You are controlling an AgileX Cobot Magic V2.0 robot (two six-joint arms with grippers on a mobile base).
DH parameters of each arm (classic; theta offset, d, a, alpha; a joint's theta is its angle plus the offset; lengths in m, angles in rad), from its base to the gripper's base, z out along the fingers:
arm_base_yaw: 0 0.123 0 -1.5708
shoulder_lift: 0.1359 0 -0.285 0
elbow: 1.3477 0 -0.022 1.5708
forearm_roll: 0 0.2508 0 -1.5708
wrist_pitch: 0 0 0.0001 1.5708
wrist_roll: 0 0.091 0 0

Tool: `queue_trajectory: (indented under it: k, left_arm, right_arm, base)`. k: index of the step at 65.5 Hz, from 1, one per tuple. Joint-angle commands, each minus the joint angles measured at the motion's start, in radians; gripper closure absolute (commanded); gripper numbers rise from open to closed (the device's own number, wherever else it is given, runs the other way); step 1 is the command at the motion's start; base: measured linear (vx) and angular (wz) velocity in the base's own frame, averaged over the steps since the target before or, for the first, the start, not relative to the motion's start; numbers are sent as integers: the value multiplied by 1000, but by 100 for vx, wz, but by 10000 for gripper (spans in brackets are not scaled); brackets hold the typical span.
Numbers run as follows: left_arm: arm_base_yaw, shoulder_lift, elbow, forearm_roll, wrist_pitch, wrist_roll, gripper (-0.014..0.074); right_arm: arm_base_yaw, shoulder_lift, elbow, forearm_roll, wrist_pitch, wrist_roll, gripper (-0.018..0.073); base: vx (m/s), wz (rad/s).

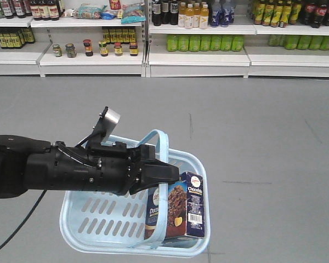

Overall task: Left arm holds basket, right arm returns cookies
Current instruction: 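Hold the basket with the left gripper while driving along the drink shelves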

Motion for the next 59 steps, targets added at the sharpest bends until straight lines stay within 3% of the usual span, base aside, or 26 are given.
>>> queue_trajectory:
  k: [1, 59]
  left_arm:
    - [-6, -44, -37, -108, 57, 5, 599]
    - [-6, -44, -37, -109, 57, 5, 599]
  right_arm:
    - [0, -12, 18, -7, -73, -6, 562]
    - [0, -12, 18, -7, -73, -6, 562]
  base:
    - [55, 7]
    - [52, 1]
